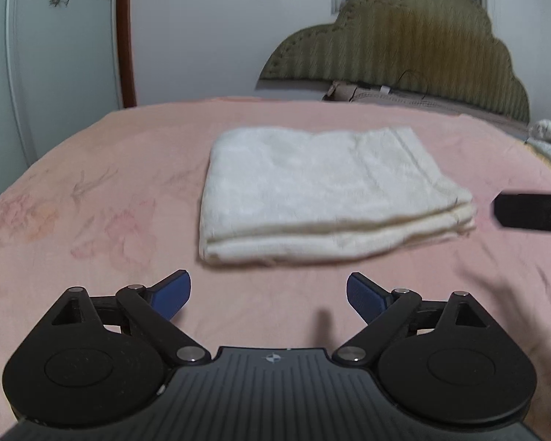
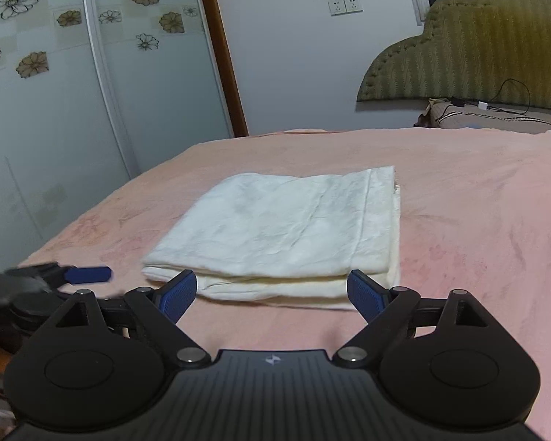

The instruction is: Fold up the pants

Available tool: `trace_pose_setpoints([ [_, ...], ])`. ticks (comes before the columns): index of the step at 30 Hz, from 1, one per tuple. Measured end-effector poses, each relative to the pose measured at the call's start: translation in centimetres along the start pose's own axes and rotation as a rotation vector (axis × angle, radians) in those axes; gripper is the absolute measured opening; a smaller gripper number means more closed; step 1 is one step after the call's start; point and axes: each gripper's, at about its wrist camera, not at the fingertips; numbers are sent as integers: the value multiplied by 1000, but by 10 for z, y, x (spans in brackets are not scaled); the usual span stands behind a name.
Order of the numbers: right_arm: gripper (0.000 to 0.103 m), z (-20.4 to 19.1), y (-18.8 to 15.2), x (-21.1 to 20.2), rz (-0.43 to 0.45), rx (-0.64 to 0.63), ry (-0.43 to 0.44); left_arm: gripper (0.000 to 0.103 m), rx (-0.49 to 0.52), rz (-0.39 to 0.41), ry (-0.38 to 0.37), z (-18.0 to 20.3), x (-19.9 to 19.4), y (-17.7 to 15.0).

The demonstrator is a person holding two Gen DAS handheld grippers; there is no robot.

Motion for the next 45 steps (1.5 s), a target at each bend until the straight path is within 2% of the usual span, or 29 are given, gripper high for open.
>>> trace_pose_setpoints([
  [2,92,-7,-4,-9,12,23,-25,94,-24,-5,18,0,-1,-6],
  [3,99,-11,-7,-12,17,26,-44,94,-40,-7,27,-1,0,-8],
  [5,103,-17,-15,-12,25,16,-72,94,-66,-17,47,-4,2,-10],
  [10,103,-34,-31,-3,-77,-9,-150,95,-90,-19,76,-8,3,-11],
  [13,103,-45,-28,-8,-77,-8,-140,97,-78,-26,83,-8,6,-12],
  [17,103,-58,-22,-16,-14,-58,-105,98,-51,-50,88,-7,12,-16],
  [20,103,-50,-28,0,-56,-76,-182,103,-51,-51,98,-8,13,-20],
  [23,103,-32,-37,14,-98,-58,-222,103,-51,-55,99,-8,14,-21],
  [30,103,-5,-47,25,-116,34,-194,103,-29,-61,110,-5,15,-22],
  [38,103,1,-57,38,-166,28,-228,103,-48,-69,105,-8,16,-22],
  [45,103,1,-54,32,-162,36,-250,103,-53,-70,103,-8,16,-22],
])
Point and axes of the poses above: each gripper's, at about its wrist camera, not at the fingertips, and x roughly the way its jaws point, z to its right, y to its top, and after that the axes turned 7 degrees about z, right-handed
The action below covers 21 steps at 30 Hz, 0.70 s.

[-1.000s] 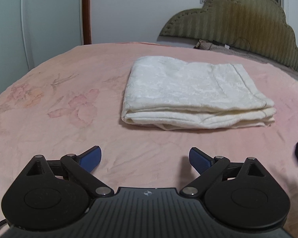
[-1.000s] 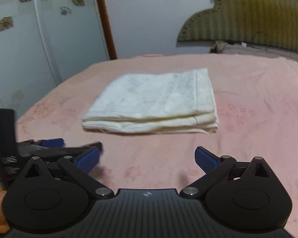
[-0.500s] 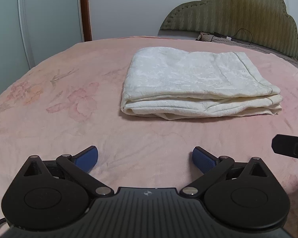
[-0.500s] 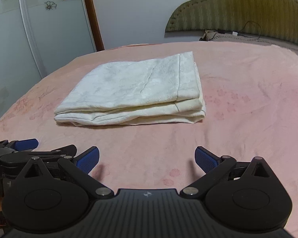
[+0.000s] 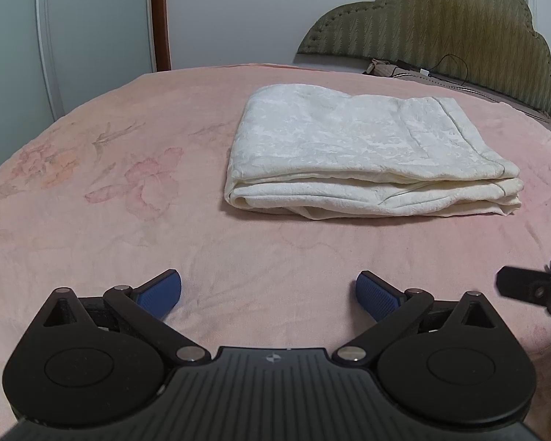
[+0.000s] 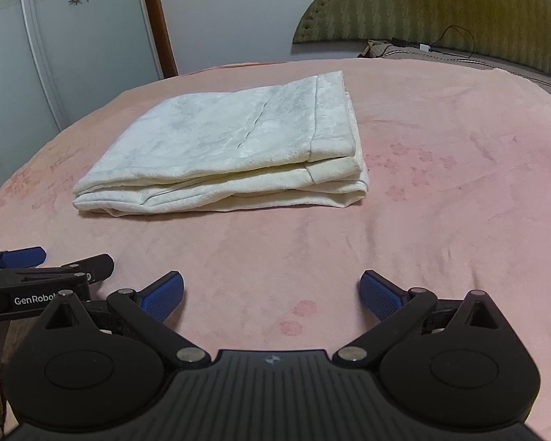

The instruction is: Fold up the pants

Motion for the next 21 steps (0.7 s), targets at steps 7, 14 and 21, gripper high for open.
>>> trace_pose_setpoints([
  [7,103,-2,24,-43,107,107,70,103,0,0,0,0,0,0],
  [14,103,-13,42,-60,124,183,193,103,0,0,0,0,0,0],
  [21,103,-17,36,-37,103,80,68,103,0,0,0,0,0,0],
])
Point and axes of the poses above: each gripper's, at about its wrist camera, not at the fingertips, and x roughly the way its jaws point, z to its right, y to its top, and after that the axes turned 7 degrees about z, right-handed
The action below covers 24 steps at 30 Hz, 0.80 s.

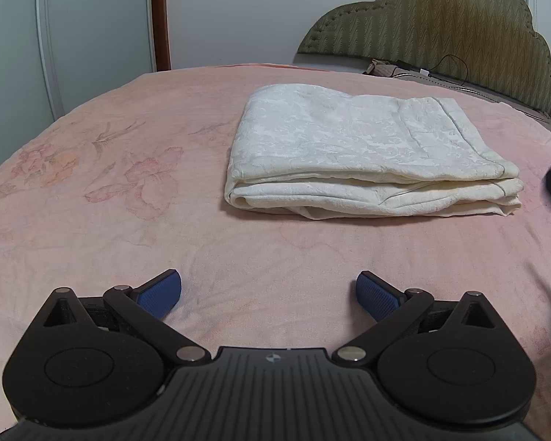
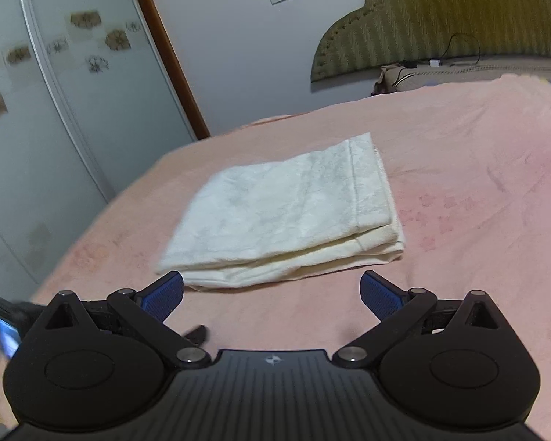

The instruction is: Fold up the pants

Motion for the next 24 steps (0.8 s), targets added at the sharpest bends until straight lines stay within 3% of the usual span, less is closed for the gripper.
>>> trace_pose_setpoints([
  [7,103,15,-33,28,-34,-160,-170,103,0,0,0,0,0,0],
  [14,103,11,-55,40,-54,-225,-182,103,0,0,0,0,0,0],
  [24,103,17,-54,39,-67,-187,-163,103,-1,0,0,0,0,0],
])
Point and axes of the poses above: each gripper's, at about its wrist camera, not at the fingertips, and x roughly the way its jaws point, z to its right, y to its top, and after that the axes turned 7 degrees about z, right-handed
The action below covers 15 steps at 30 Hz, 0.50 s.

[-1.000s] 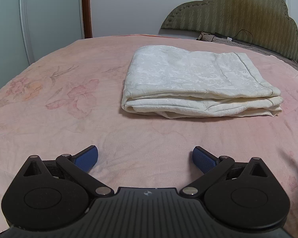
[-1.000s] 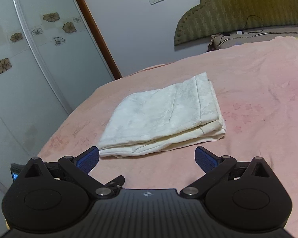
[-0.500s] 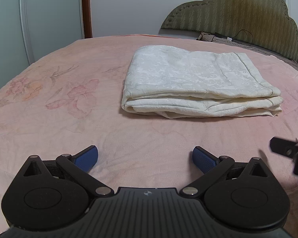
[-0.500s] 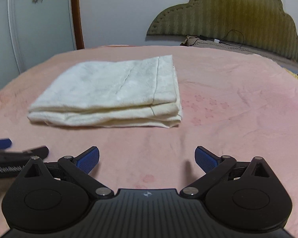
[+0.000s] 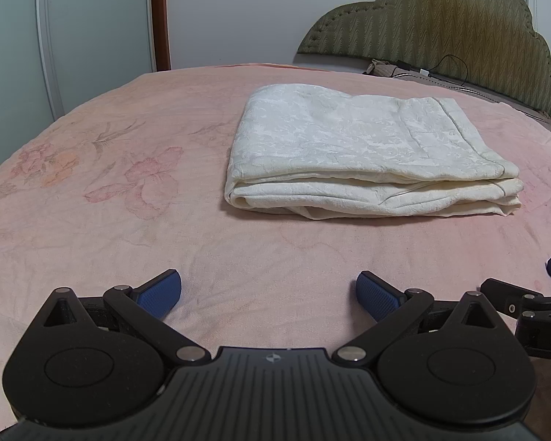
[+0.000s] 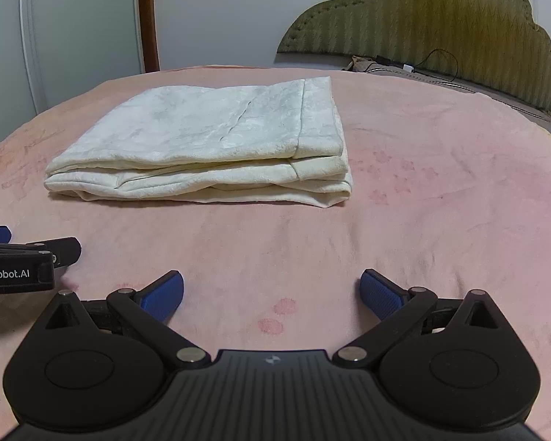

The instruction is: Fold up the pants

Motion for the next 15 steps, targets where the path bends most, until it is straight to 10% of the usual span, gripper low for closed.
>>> trace_pose_setpoints([
  [15,103,0,0,1,-2,8,5,103,0,0,0,0,0,0],
])
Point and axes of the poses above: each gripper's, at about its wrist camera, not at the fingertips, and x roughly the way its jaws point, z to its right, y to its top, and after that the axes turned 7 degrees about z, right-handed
